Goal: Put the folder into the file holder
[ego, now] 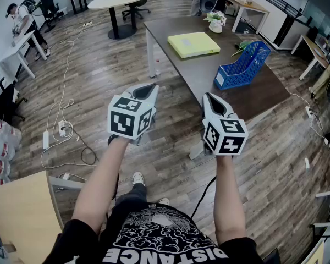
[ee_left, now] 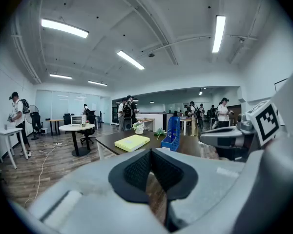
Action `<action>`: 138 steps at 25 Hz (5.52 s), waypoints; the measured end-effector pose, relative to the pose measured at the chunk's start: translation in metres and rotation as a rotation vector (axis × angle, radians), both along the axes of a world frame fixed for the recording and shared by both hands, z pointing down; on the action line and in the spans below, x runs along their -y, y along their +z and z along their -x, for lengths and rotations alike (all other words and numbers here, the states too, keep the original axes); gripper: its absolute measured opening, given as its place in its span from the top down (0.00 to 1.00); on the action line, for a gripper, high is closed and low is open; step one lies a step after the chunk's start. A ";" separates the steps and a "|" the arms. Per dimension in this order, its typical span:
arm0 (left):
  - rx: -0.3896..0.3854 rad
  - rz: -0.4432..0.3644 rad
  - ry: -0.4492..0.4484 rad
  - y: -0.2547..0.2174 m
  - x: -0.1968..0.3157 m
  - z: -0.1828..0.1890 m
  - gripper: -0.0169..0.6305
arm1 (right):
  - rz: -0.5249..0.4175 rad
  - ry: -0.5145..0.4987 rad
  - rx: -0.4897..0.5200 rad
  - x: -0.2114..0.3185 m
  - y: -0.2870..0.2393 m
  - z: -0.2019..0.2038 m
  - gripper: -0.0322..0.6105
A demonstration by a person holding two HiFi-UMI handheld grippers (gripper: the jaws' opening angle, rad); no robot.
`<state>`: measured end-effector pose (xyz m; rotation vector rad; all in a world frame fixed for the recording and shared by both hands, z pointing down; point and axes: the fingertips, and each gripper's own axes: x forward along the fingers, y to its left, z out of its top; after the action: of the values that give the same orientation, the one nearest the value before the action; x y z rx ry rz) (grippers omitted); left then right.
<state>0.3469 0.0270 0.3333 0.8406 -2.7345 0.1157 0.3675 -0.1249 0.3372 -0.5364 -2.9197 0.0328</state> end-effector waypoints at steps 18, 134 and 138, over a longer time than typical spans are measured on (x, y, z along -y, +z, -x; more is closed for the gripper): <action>-0.028 -0.031 0.052 0.015 -0.040 0.087 0.93 | -0.009 0.057 -0.045 -0.031 0.019 0.075 0.86; -0.103 0.051 0.404 0.073 0.166 0.626 0.45 | 0.111 0.450 -0.127 0.168 0.083 0.529 0.24; -0.118 0.051 0.460 0.077 0.173 0.650 0.45 | 0.120 0.522 -0.138 0.175 0.089 0.538 0.24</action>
<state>-0.3029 -0.1461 0.4107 1.3980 -2.3726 0.2178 -0.1706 -0.2998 0.4262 0.2175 -2.8438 0.2985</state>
